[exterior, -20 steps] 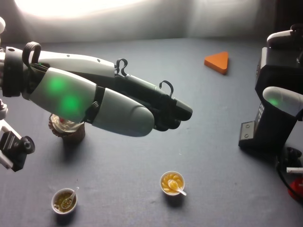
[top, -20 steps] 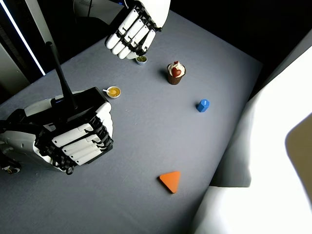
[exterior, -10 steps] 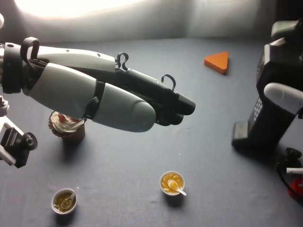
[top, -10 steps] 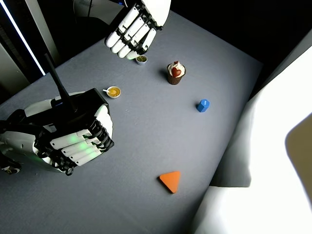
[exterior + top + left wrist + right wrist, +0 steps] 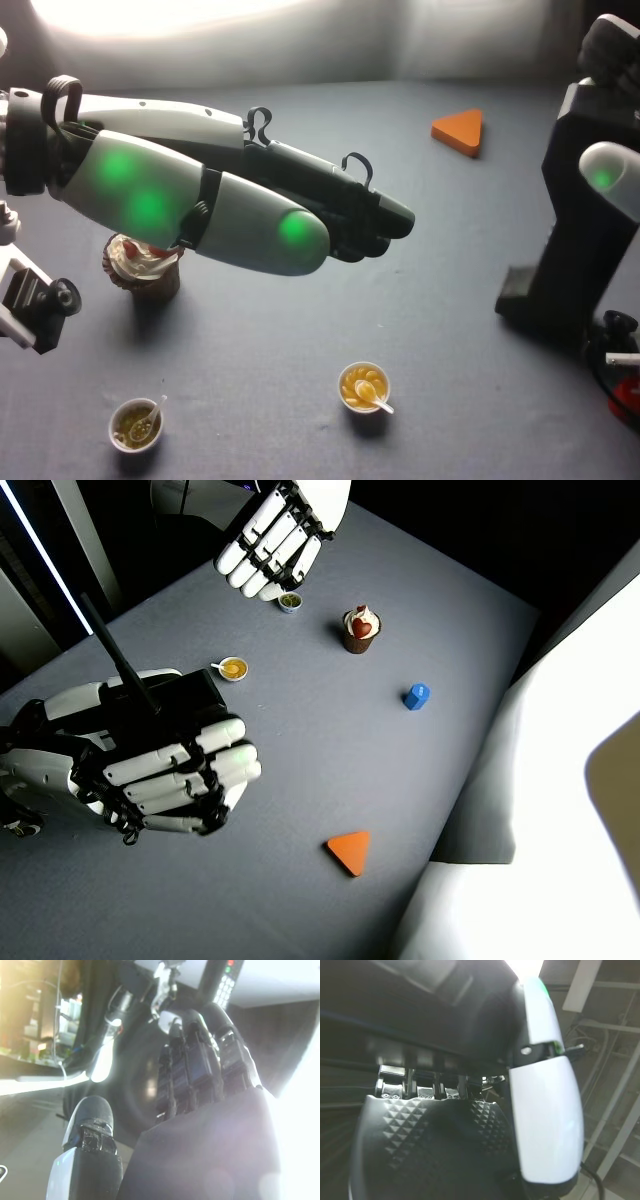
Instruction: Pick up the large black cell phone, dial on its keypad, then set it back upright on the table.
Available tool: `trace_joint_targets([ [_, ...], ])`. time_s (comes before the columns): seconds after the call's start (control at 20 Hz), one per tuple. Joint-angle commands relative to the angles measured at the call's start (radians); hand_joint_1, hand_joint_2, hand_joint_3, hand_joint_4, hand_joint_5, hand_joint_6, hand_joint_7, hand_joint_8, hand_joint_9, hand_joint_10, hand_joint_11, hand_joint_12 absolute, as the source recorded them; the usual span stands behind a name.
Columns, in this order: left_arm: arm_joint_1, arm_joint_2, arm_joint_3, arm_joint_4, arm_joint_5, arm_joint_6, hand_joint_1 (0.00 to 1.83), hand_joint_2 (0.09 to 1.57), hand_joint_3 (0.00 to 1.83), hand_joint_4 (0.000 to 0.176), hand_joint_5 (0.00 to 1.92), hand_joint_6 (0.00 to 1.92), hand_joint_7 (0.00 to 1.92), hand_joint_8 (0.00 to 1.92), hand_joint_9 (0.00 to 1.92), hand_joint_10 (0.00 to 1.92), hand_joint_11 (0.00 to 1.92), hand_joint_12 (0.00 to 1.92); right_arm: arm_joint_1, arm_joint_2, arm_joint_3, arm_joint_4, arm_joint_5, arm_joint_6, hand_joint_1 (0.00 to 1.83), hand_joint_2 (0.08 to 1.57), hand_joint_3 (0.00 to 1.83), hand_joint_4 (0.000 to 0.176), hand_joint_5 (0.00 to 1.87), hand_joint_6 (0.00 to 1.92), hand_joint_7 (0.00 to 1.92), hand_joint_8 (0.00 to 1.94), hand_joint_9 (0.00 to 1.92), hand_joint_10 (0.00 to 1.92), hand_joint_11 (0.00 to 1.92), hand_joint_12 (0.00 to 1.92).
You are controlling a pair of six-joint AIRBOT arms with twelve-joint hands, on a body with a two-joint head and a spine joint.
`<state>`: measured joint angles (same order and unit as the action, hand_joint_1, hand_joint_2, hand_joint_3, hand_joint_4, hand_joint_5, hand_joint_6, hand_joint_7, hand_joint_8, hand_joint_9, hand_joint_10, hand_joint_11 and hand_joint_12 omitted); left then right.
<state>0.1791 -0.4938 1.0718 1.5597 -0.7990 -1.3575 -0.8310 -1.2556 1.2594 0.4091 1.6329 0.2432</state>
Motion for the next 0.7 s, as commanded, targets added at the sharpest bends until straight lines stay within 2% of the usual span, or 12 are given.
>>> trace_joint_targets([
  [0.0,-0.025,0.013,-0.005,-0.088,-0.025,-0.001,0.09,1.26,0.0,0.026,0.25,0.0,0.36,0.0,0.36,0.0,0.0,0.88,0.007,0.009,0.003,-0.015,0.132,0.017,0.9,1.12,0.0,0.0,0.4,0.0,0.28,0.0,0.18,0.0,0.0,0.95],
  [0.05,-0.025,0.013,-0.005,-0.09,-0.024,-0.001,0.08,1.26,0.0,0.025,0.25,0.0,0.36,0.0,0.36,0.0,0.0,0.88,0.007,0.009,0.003,-0.015,0.132,0.017,0.87,1.12,0.0,0.0,0.32,0.0,0.22,0.0,0.14,0.0,0.0,0.84],
  [0.2,-0.025,0.015,-0.004,-0.099,-0.02,0.005,0.06,1.27,0.0,0.028,0.23,0.0,0.34,0.0,0.35,0.0,0.0,0.86,0.007,0.008,0.004,-0.015,0.132,0.016,0.79,1.09,0.0,0.0,0.16,0.01,0.03,0.01,0.01,0.0,0.0,0.28],
  [0.25,-0.025,0.015,-0.004,-0.103,-0.019,0.007,0.09,1.27,0.0,0.025,0.24,0.0,0.34,0.0,0.35,0.0,0.0,0.88,0.007,0.008,0.004,-0.015,0.132,0.016,0.73,1.04,0.0,0.0,0.1,0.0,0.0,0.0,0.0,0.0,0.0,0.02],
  [0.4,-0.025,0.016,-0.003,-0.107,-0.019,0.009,0.12,1.26,0.0,0.025,0.26,0.0,0.36,0.0,0.37,0.01,0.0,0.92,0.007,0.008,0.004,-0.015,0.132,0.015,0.66,1.03,0.0,0.0,0.01,0.0,0.0,0.0,0.0,0.0,0.0,0.0],
  [0.5,-0.026,0.016,-0.003,-0.108,-0.018,0.009,0.13,1.26,0.0,0.023,0.25,0.0,0.36,0.01,0.37,0.01,0.0,0.9,0.007,0.008,0.004,-0.015,0.132,0.015,0.58,1.03,0.0,0.028,0.0,0.0,0.0,0.0,0.0,0.0,0.0,0.0],
  [0.6,-0.026,0.016,-0.003,-0.11,-0.017,0.01,0.14,1.25,0.0,0.025,0.25,0.0,0.36,0.0,0.37,0.0,0.0,0.9,0.007,0.008,0.004,-0.015,0.132,0.014,0.54,1.03,0.0,0.025,0.0,0.0,0.0,0.0,0.0,0.0,0.0,0.0],
  [0.65,-0.026,0.017,-0.003,-0.111,-0.017,0.01,0.13,1.25,0.0,0.027,0.25,0.0,0.37,0.0,0.38,0.01,0.0,0.91,0.006,0.008,0.005,-0.015,0.132,0.014,0.52,1.03,0.0,0.031,0.0,0.0,0.0,0.0,0.0,0.0,0.0,0.0],
])
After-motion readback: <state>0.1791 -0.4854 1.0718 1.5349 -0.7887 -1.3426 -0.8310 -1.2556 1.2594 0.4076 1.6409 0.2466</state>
